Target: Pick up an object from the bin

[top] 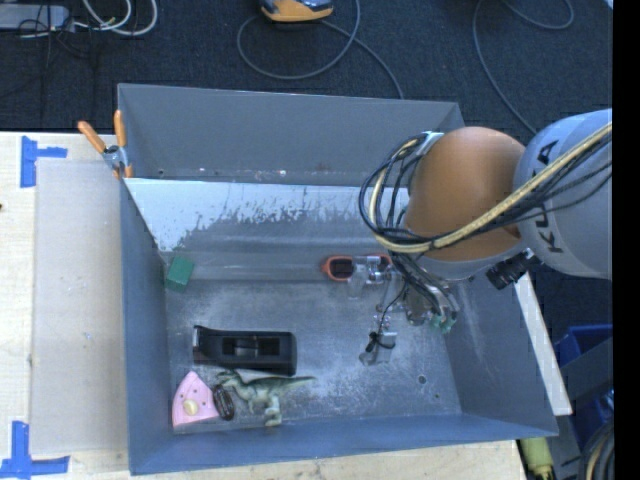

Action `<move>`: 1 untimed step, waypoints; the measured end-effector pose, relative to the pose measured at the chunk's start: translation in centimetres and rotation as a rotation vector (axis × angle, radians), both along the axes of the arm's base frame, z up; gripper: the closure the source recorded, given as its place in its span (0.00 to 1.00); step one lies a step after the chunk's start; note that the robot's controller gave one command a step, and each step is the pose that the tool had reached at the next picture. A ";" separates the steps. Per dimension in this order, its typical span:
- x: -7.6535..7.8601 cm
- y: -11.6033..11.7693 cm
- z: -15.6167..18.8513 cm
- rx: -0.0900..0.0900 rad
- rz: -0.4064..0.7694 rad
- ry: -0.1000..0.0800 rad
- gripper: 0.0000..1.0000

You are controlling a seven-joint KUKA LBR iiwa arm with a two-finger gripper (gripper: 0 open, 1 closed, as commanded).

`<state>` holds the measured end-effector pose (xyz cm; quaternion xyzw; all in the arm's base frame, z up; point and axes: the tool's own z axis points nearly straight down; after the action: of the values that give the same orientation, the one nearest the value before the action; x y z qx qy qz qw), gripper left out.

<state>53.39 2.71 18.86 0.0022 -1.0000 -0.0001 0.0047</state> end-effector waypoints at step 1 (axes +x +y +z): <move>0.2 0.0 0.4 0.000 -0.001 -0.007 0.00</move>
Offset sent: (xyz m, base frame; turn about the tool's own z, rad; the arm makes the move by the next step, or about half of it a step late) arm 0.0138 0.1043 -0.1186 0.0294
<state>53.54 2.69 19.30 0.0018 -1.0000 -0.0002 0.0010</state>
